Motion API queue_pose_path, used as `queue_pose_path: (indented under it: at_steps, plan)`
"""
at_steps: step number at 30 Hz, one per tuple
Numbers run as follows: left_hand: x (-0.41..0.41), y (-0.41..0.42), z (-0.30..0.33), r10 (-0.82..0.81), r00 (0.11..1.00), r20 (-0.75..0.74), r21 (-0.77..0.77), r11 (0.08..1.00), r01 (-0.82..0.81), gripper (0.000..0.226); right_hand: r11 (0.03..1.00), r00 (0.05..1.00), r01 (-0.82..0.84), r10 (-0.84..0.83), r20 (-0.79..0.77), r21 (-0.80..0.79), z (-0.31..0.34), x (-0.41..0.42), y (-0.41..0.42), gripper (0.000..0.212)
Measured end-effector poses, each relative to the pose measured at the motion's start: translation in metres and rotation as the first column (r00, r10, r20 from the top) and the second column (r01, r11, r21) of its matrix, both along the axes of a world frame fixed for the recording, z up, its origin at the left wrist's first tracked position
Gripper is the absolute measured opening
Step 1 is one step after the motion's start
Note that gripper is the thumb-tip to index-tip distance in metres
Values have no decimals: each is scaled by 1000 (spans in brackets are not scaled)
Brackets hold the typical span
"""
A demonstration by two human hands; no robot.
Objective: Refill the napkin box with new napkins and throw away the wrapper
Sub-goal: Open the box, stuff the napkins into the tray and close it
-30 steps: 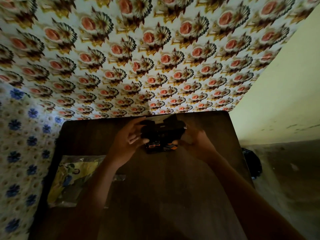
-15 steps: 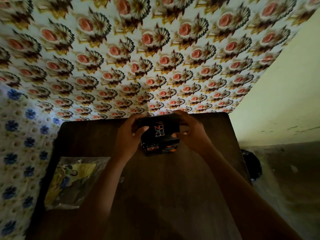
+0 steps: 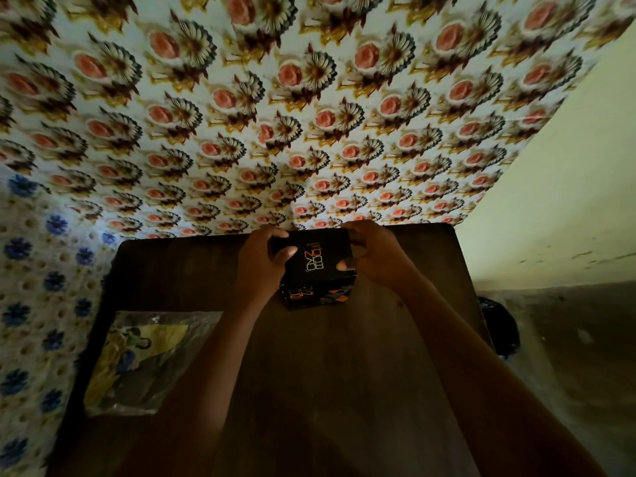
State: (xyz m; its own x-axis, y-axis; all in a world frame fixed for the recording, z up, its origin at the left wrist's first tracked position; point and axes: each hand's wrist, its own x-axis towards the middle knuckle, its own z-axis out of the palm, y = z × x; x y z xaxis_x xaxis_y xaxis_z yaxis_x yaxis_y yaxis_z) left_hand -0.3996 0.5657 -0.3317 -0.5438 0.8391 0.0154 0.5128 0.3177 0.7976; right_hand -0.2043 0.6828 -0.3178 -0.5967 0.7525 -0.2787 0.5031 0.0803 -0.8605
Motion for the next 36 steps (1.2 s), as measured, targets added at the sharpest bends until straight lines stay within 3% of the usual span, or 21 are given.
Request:
queue_pose_path:
  at_steps: [4,7,10,15,19,22,24,26,29,33,36]
  plan:
    - [-2,2,-9,74,987,140,-67,996,-65,50,999,998,-39,39,50,4,0,2,-2,76]
    - [-8,2,-14,65,960,271,-151,988,-24,38,996,985,-58,46,165,70,-2,-1,-5,75]
    - [-6,-1,-11,62,919,389,-160,987,1,25,997,978,73,-70,196,-8,-10,-8,-14,49]
    - [9,-22,-12,104,962,253,-94,992,-83,22,981,971,189,-194,141,51,-25,-14,-29,25]
    - [27,-51,-22,34,961,273,60,997,-52,28,916,923,365,-380,-66,-168,-40,-12,-32,29]
    - [45,-54,-35,29,995,90,8,1000,-30,29,843,860,448,-498,-114,-299,-61,-11,-35,23]
    - [57,-51,-39,39,993,111,-6,999,-39,30,755,790,480,-593,-153,-447,-67,-12,-42,30]
    - [65,-49,-45,44,964,261,-31,999,-37,41,673,717,490,-672,-183,-554,-75,-11,-46,50]
    - [66,-46,-60,-8,934,356,0,1000,8,51,673,737,537,-668,-107,-508,-87,-5,-50,71]
    - [46,-40,-76,-61,986,158,2,998,62,53,663,762,507,-643,-73,-551,-99,5,-37,87]
    - [20,-34,-81,21,998,-57,-173,984,-31,82,687,808,418,-581,-103,-594,-100,10,-21,94]
